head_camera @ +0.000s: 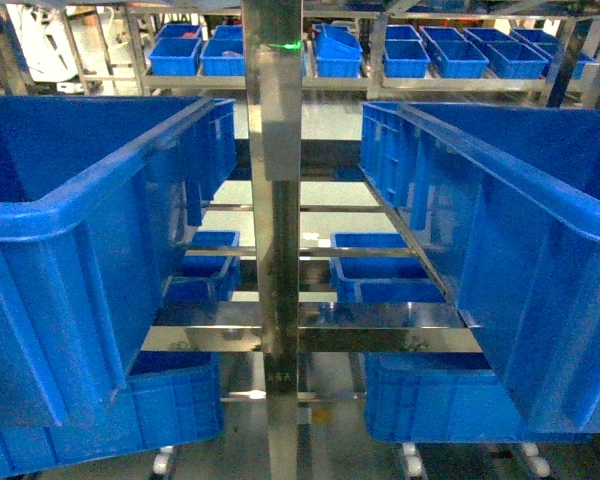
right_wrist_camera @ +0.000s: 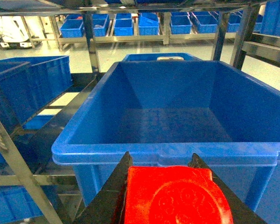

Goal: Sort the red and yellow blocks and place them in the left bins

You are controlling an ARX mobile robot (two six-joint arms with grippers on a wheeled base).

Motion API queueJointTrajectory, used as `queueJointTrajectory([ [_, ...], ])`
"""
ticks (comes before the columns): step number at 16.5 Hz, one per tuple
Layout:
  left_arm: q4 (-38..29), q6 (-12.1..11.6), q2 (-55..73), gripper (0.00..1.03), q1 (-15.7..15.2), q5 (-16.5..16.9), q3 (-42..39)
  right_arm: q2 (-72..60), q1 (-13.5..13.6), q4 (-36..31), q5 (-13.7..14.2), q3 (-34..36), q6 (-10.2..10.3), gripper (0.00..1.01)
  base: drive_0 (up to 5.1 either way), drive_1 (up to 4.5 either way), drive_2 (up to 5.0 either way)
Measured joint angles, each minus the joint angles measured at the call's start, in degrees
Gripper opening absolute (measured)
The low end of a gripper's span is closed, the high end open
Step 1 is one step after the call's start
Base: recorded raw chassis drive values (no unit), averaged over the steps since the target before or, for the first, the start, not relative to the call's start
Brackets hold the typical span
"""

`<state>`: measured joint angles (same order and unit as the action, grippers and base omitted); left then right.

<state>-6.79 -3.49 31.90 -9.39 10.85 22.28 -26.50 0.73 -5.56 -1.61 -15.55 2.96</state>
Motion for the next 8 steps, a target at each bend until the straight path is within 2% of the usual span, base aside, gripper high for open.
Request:
queueJointTrajectory([
  [4,-6.5,-1.2,12.6,0.27,3.1,-0.1,2.3,0.0,0.0,0.0,0.0,0.0,0.0,0.28,0.0,0.0,0.0],
  [8,-12.0,-2.0,21.3,0.27,3.3,-2.5,4.3,0.0,0.0,0.0,0.0,0.0,0.0,0.28,0.0,0.0,0.0],
])
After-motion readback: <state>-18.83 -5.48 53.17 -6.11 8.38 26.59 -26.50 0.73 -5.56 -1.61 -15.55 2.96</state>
